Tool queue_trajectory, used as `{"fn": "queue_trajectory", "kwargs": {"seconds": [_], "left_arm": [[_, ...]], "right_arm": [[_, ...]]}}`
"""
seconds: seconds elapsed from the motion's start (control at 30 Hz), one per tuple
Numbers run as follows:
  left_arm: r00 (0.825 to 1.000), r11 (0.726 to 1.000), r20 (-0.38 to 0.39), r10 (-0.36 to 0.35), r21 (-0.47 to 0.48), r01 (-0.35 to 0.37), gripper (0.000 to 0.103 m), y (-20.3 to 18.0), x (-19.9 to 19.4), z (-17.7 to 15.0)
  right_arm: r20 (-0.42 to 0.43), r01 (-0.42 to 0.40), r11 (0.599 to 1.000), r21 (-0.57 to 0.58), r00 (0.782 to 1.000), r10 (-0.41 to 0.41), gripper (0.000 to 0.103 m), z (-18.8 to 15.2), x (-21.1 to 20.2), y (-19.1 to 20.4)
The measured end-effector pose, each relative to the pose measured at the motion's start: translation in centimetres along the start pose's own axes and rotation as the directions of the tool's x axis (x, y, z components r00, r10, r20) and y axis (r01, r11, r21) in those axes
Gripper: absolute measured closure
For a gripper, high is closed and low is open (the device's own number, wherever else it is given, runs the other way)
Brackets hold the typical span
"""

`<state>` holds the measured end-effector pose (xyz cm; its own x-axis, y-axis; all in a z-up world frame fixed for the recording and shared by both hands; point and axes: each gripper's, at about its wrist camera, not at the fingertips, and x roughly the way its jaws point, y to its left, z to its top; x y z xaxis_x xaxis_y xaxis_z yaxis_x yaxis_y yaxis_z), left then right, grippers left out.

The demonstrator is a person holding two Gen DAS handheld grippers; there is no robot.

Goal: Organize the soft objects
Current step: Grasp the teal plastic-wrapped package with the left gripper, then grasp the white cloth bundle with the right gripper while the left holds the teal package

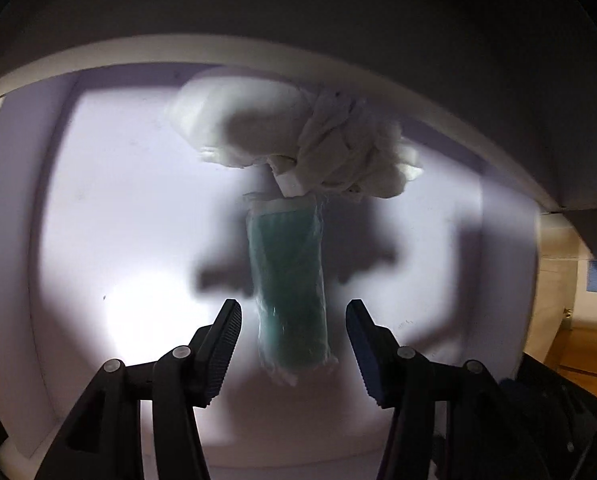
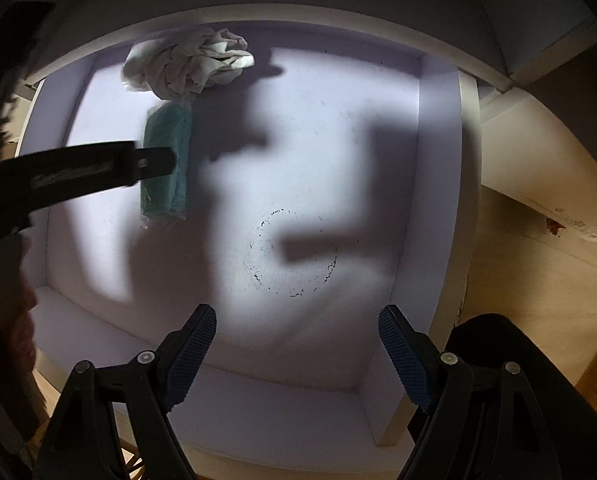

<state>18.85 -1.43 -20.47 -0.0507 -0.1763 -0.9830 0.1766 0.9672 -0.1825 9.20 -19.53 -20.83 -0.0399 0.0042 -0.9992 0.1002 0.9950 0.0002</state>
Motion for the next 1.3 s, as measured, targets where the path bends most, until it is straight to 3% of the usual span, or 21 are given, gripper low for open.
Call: {"fn": "queue_trajectory", "kwargs": {"seconds": [0.13, 0.27, 0.57, 0.73, 0.9, 1.03, 1.13, 1.2, 1.3], "left_arm": [[0.998, 0.996, -0.005, 0.070, 0.052, -0.070, 0.048, -0.5, 1.4, 0.1], [0.998, 0.996, -0.002, 0.063, 0.063, -0.062, 0.059, 0.5, 1.5, -0.6], [0.997, 0.994, -0.025, 0.080, 0.074, -0.078, 0.063, 4.4, 0.5, -3.6], [0.992, 0.992, -0.035, 0.125, 0.039, -0.124, 0.064, 5.9, -0.5, -4.9], [0.986, 0.986, -0.035, 0.164, -0.016, -0.165, 0.064, 8.1, -1.0, -6.0], [0.985, 0.982, -0.040, 0.166, -0.081, -0.168, 0.064, 9.7, -1.1, -6.4], [0.988, 0.981, -0.042, 0.145, -0.123, -0.149, 0.064, 11.1, -1.2, -6.6], [0.991, 0.981, -0.044, 0.129, -0.138, -0.134, 0.064, 11.5, -1.1, -6.8], [0.992, 0.982, -0.044, 0.121, -0.140, -0.126, 0.064, 12.0, -0.9, -7.0]], "right_arm": [[0.001, -0.007, 1.000, 0.003, 1.000, 0.007, 0.019, -0.2, 0.1, -0.1], [0.005, -0.015, 1.000, -0.001, 1.000, 0.015, 0.019, 0.0, 0.2, 0.0], [-0.004, 0.013, 0.998, -0.055, 1.000, -0.014, 0.019, 0.2, 1.4, 1.2], [0.045, 0.035, 0.991, -0.126, 0.999, -0.029, 0.019, 0.6, 1.3, 2.4], [0.145, 0.098, 0.962, -0.256, 0.988, -0.062, 0.019, 1.5, 0.7, 5.0], [0.246, 0.216, 0.903, -0.371, 0.961, -0.128, 0.026, 2.8, 0.8, 7.7], [0.333, 0.344, 0.829, -0.441, 0.920, -0.205, 0.033, 4.0, 1.0, 9.4], [0.401, 0.424, 0.759, -0.495, 0.886, -0.234, 0.037, 4.8, 1.4, 11.0], [0.508, 0.552, 0.621, -0.557, 0.817, -0.271, 0.037, 5.3, 2.4, 13.4]]}}
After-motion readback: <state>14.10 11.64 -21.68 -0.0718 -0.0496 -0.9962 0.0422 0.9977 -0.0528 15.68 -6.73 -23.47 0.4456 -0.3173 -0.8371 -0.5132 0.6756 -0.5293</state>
